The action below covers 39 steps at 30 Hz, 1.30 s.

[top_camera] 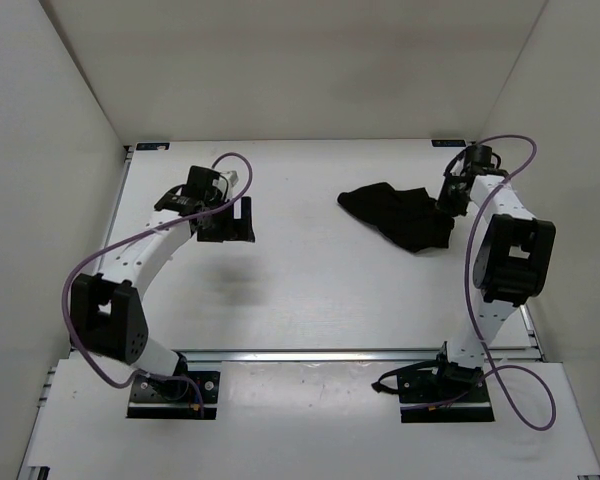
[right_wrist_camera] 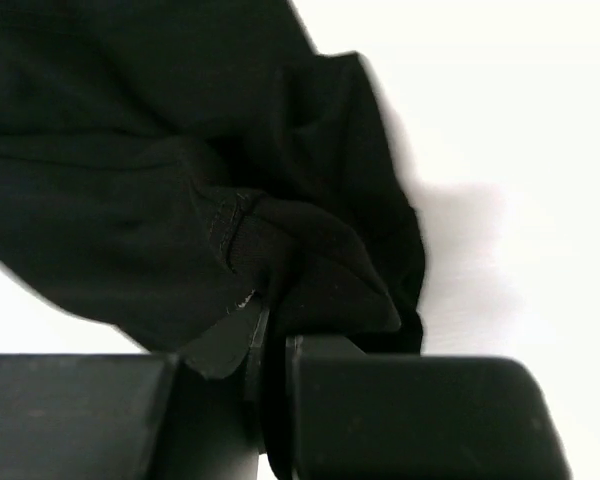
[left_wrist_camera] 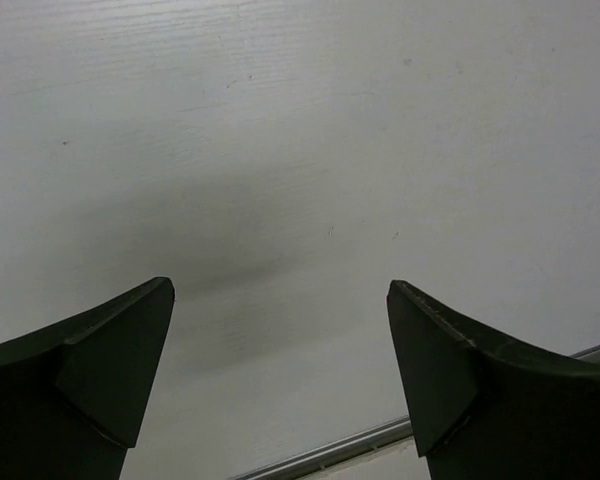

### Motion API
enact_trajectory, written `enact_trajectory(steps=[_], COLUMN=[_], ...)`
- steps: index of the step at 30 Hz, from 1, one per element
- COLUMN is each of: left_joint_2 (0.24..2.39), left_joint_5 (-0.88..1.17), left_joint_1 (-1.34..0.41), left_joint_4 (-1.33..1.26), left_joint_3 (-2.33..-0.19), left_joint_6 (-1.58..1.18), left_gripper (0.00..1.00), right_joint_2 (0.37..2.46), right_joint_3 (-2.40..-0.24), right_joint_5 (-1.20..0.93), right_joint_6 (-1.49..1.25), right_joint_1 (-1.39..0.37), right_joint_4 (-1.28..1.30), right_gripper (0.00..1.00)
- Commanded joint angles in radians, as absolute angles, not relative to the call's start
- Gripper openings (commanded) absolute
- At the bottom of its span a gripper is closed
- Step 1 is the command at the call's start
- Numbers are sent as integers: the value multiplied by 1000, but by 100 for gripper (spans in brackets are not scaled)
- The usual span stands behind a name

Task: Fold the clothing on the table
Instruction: Grab the skirt from the pile, then move the skirt to the center of the board

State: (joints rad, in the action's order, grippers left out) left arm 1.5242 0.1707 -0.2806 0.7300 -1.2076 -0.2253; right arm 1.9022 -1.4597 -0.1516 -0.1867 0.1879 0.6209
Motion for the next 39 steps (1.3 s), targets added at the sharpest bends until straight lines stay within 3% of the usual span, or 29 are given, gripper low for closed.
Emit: enact_trajectory(steps=[1,3,8,9,13,16,19,25,30,35,39], left_joint_2=[1424,1434,1488,1480,1438,1361,1280,1147,1046,971,968], left_joint_5=[186,233,287,285,294,290,287,357,394,431,502], left_joint_1=[-249,-227,-207,-216,-203,-175,-186,-201,-213,-256,-339], left_joint_4=[641,603,531,528,540,526,540,508,477,387,263], left_joint_3=[-1154,-1140,-1141,-1153,-1189,-1148,-1102,-996,-899,-776,-694], left_joint_6=[-227,-233,-238,-223,-221,-227,-218,-267,-342,-393,-449], left_gripper=[99,99,98,99,99,99,98,99,99,98,99], right_joint_2=[1811,1757,1672,1617,1450,1318,1243,1269,1285,1313,1437], right_joint_3=[-1507,-1509,-1629,-1635,-1560,-1462,-1352,-1093,-823,-813,-957], right_joint_5=[-277,-296,-599,-717,-814,-807,-669,-542,-525,-483,-492], right_joint_6=[-173,-184,-219,-304,-464,-532,-468,-367,-374,-370,-336], right_joint_1=[111,34,-139,-179,-212,-196,-155,-75,-78,-63,-60], right_joint_4=[563,529,451,343,82,34,165,417,385,379,367], right_gripper=[0,0,0,0,0,0,0,0,0,0,0])
